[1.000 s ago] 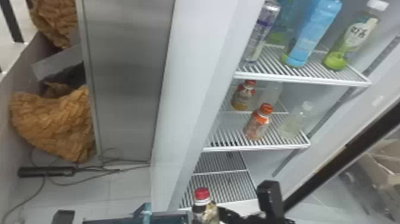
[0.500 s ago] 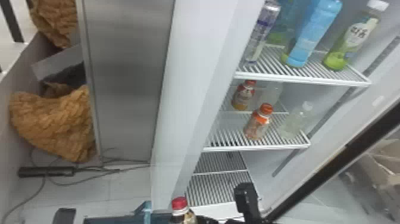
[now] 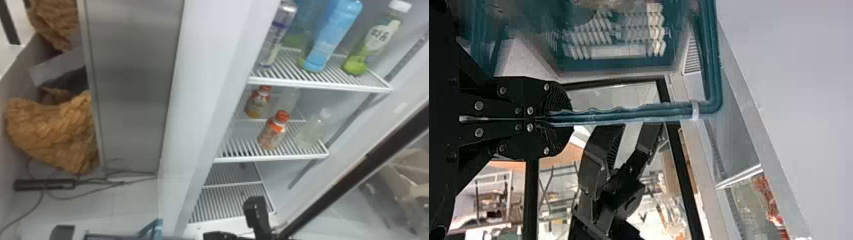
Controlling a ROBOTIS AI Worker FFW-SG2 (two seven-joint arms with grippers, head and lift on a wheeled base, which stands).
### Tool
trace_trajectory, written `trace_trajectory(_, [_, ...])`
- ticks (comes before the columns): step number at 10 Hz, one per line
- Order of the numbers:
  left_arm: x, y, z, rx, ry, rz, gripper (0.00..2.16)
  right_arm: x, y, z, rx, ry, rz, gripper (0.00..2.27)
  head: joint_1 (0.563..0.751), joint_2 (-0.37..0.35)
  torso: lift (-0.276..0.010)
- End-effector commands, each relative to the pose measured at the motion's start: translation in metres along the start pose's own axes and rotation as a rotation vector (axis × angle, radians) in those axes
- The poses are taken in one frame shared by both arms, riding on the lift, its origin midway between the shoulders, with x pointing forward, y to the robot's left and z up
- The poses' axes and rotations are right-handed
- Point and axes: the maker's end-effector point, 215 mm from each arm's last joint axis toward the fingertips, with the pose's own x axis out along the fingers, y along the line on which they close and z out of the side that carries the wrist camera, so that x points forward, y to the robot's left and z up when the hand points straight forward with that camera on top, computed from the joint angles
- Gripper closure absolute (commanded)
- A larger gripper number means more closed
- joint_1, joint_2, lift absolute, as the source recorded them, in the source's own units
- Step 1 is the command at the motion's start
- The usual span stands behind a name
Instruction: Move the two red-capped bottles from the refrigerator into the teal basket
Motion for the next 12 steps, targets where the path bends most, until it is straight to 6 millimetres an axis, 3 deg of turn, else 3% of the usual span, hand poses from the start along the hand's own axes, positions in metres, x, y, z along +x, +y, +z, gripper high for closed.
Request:
trace_trajectory(1, [-0.001, 0.000, 0.000, -0.001, -0.002, 0.000, 1.17, -0.001, -0.001, 0.009, -0.025, -0.031, -0.002, 0.13, 0.695, -0.347, -0.224])
trace_trajectory(4, [-0.001, 0.001, 0.000, -0.004, -0.003, 0.000, 1.17, -0.025, -0.018, 0.074, -0.211, -0.222, -0.092, 0.12, 0.695, -0.336, -0.224])
trace_trajectory(6, [-0.002, 0.002, 0.001, -0.004, -0.007, 0.004, 1.17, -0.049, -0.027, 0.100, -0.291, -0.292, -0.160, 0.12, 0.695, -0.344, -0.224])
trace_trajectory(9, [-0.003, 0.004, 0.002, -0.004, -0.013, 0.010, 1.17, -0.089, -0.051, 0.119, -0.331, -0.334, -0.309, 0.12, 0.695, -0.350, -0.224])
trace_trajectory(12, [-0.003, 0.004, 0.003, -0.004, -0.020, 0.009, 1.17, -0.127, -0.069, 0.156, -0.384, -0.502, -0.428, 0.12, 0.695, -0.350, -0.224])
